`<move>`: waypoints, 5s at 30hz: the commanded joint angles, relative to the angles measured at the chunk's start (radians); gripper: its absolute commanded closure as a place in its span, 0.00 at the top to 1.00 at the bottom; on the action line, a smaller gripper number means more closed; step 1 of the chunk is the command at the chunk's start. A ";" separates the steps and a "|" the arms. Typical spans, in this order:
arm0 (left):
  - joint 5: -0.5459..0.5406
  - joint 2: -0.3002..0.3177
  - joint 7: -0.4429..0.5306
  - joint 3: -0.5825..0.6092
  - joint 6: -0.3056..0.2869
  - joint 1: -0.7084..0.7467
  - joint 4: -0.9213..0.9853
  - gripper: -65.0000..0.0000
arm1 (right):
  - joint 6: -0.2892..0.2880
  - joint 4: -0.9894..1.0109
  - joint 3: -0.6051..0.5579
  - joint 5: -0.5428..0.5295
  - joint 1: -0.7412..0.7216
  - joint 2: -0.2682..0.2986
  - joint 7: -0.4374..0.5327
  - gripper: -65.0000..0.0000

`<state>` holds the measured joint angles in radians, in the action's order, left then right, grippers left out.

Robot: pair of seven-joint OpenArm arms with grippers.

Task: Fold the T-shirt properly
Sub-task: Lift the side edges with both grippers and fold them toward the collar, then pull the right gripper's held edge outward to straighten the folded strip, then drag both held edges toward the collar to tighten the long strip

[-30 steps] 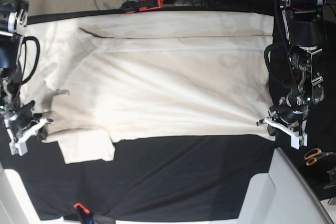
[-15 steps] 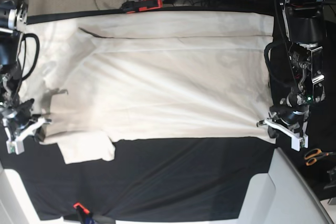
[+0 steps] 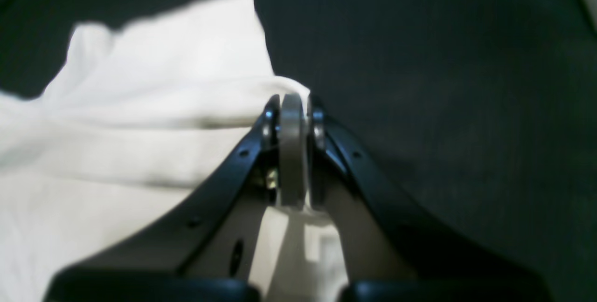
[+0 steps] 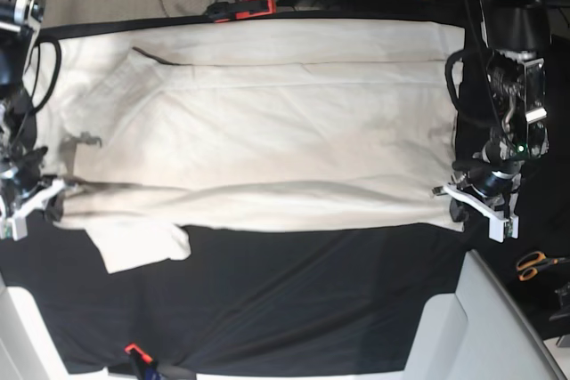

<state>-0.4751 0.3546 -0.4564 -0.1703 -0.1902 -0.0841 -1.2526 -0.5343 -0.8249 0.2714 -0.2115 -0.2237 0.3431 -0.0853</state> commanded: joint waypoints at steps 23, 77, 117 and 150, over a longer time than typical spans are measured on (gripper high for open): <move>0.000 0.024 -0.084 -0.137 -0.004 0.249 -0.269 0.00 | 0.006 -0.247 0.009 -0.016 0.177 0.014 -0.169 0.00; 0.002 -0.022 -0.015 -0.024 0.002 0.241 -0.180 0.00 | 0.004 0.473 -0.498 0.011 -0.336 -0.066 -0.005 0.57; 0.115 -0.025 -0.077 -0.024 0.004 0.043 -0.184 0.00 | 0.085 -0.268 -0.350 0.011 -0.179 0.057 -0.319 0.00; 0.123 0.017 -0.120 -0.016 -0.004 0.223 -0.333 0.00 | 0.128 -0.637 -0.318 0.011 0.137 0.058 -0.574 0.00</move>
<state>-0.3447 0.3511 -0.5957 -0.1799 -0.1936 0.1513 -1.5677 -0.4133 -1.4460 -0.0605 -0.2020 -0.0669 0.3817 -0.6670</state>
